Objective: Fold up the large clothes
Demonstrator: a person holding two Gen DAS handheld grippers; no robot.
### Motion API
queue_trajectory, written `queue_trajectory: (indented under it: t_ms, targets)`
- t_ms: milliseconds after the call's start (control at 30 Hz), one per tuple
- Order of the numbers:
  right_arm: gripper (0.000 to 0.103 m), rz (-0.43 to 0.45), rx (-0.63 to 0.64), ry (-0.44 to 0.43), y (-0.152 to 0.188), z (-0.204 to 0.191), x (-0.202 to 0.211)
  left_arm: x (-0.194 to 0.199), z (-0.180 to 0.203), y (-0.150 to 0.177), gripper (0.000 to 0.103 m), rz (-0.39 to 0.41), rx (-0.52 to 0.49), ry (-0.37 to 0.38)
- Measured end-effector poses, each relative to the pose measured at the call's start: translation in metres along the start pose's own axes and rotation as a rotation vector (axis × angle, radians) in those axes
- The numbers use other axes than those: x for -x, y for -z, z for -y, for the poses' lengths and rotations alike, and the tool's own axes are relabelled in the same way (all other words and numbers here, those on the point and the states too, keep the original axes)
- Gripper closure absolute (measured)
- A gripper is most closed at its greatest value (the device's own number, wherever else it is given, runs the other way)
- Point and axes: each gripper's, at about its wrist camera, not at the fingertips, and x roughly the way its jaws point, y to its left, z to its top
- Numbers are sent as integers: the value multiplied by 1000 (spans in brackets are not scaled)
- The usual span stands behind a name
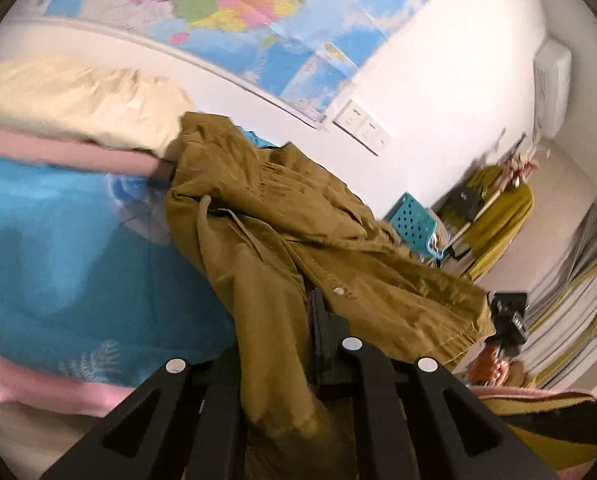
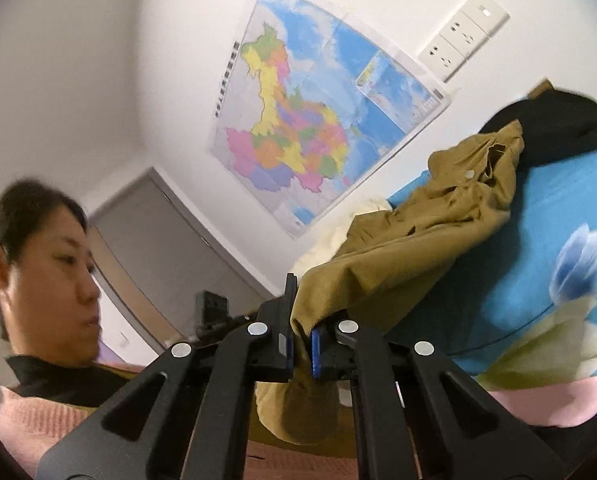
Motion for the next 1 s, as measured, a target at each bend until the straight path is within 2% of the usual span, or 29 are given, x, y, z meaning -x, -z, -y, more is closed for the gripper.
queue_trajectory:
  t_ms: [100,167,233,500,667,767,1000]
  targets:
    - [98,-11,-99,40,2,25,-7,-18,-26,1,95,-61,121,-2]
    - [98,-22,-147,47,0,36,-14,-25,-41,-1,95,-98,174,-10]
    - [98,-21,-143,48,-7,35,-18,-24,-44,-8,95,-98,196,13]
    - [98,22,-122,54,-71,37,-32,-19,-22,-72,93,-54,125,27]
    - [98,46,-130,66,-117,49,-51,-33,-16,-121,92,-67,110,23]
    - [97,38,-146,53,-139,58,-64,-48,-16,-156,92,-75,106,7]
    - [96,33,-205,132,-189,97,-102,-94,-30,-213,91,-112,139,-49]
